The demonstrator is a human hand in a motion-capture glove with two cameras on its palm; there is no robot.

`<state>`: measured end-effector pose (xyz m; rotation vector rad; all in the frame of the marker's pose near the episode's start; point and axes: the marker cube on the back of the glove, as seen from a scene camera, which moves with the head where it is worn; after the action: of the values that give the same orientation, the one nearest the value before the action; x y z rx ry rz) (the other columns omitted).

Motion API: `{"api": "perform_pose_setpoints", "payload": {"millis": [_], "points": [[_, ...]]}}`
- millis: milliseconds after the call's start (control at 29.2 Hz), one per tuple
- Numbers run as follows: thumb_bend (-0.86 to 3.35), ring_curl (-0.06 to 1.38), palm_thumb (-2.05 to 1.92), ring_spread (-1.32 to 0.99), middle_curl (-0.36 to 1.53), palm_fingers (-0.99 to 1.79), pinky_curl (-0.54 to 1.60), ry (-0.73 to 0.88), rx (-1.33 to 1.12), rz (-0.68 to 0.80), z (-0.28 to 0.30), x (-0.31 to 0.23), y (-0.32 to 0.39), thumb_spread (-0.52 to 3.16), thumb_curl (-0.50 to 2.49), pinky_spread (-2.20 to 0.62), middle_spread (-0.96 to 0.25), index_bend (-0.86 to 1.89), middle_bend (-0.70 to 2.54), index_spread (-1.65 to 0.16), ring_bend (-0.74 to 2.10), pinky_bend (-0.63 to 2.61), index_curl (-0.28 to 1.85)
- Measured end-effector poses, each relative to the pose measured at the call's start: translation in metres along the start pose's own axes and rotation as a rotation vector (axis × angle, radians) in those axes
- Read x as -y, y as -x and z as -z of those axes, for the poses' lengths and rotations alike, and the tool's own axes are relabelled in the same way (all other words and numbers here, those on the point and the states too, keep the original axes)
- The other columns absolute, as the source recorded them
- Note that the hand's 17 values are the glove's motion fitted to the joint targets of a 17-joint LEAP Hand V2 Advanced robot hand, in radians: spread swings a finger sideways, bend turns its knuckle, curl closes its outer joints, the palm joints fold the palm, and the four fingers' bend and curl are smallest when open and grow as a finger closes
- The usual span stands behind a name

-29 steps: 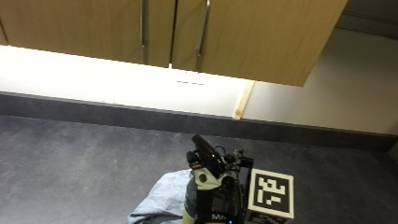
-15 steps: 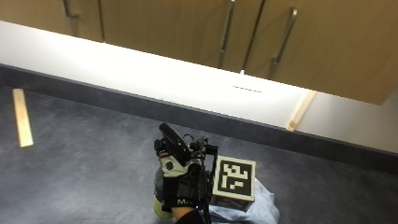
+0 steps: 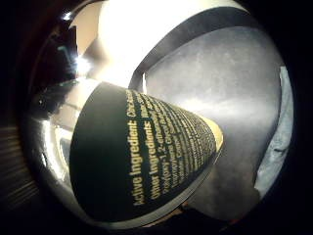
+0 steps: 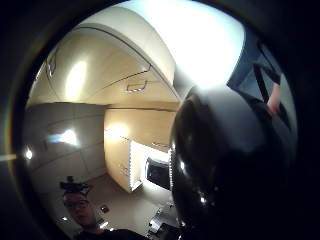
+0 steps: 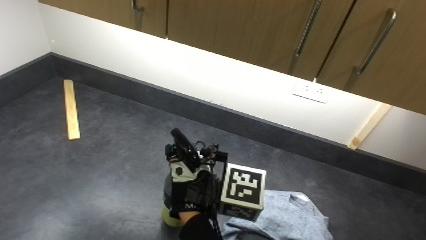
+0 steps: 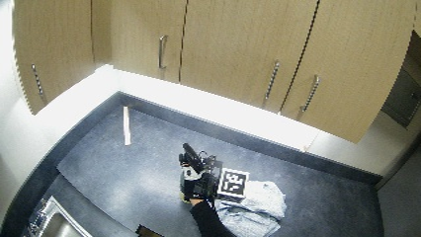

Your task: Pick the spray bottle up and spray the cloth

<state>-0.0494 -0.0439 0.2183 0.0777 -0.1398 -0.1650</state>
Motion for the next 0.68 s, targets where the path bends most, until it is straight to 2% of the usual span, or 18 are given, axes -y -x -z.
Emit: {"api": "perform_pose_setpoints", "payload": {"millis": [239, 684], "points": [[-0.02, 0.51, 1.08, -0.09, 0.55, 1.14, 0.4, 0.012, -0.021, -0.044, -0.003, -0.017, -0.034, 1.01, 0.53, -0.05, -0.02, 0.42, 0.49, -0.12, 0.39, 0.16, 0.61], [-0.01, 0.51, 1.08, -0.09, 0.55, 1.13, 0.38, 0.028, -0.034, -0.062, -0.008, -0.018, -0.038, 1.03, 0.52, -0.05, -0.02, 0.4, 0.48, -0.12, 0.37, 0.16, 0.61]]}}
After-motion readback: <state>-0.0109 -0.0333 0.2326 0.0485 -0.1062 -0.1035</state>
